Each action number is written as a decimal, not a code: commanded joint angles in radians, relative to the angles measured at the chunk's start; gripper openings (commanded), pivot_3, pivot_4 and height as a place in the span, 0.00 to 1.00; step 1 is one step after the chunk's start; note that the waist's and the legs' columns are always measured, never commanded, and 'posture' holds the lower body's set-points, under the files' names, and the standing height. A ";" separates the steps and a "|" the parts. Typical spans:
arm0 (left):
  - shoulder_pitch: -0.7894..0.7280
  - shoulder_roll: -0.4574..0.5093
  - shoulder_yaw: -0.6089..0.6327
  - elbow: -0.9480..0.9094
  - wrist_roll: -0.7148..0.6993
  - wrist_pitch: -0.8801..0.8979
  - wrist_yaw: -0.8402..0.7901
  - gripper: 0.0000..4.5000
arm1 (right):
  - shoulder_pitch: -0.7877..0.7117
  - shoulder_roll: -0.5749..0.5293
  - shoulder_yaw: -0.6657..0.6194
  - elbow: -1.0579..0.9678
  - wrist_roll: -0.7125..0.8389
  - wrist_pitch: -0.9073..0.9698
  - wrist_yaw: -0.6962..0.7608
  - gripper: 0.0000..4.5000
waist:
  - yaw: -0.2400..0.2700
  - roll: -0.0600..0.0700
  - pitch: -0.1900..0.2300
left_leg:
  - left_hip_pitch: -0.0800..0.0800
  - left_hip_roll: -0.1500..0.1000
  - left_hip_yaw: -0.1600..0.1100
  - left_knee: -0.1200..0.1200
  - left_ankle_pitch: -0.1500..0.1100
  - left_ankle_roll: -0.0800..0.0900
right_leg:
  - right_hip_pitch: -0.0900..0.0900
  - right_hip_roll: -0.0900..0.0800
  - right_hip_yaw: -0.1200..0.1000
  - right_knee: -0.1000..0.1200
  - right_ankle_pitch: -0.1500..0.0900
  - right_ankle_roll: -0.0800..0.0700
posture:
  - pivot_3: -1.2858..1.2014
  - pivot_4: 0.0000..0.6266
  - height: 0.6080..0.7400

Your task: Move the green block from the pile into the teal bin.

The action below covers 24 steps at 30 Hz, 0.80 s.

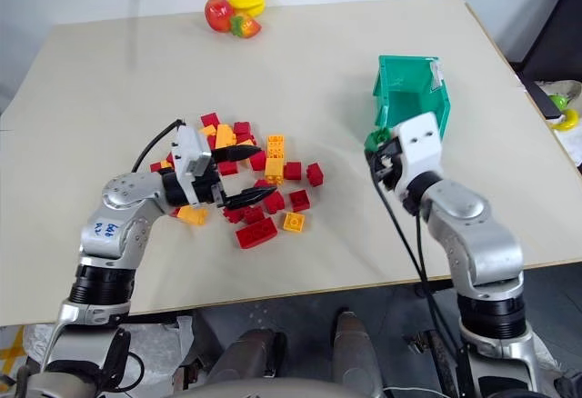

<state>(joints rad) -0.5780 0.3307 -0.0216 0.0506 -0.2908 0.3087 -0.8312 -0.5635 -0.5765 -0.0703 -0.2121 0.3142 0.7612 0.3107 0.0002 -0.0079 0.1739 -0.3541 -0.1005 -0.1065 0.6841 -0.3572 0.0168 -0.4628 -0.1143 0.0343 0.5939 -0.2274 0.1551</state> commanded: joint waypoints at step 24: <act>-0.071 0.023 0.059 0.166 -0.025 -0.137 0.004 1.00 | -0.218 -0.085 0.033 0.500 -0.114 -0.444 0.425 1.00 | -0.027 0.000 0.000 | -0.002 0.006 0.003 -0.003 0.000 -0.001 | -0.003 0.003 0.000 -0.004 0.003 0.000 | 0.52 0.24 1.00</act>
<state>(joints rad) -0.6743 0.3122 -0.0092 0.2753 -0.2660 0.1482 -0.7827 -0.8270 -0.6219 -0.0063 0.4373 0.1427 0.2839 0.6553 -0.0265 -0.0078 0.1735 -0.3557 -0.0934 -0.1033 0.6813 -0.3580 0.0151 -0.4655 -0.1105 0.0337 0.5899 -0.2242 0.1546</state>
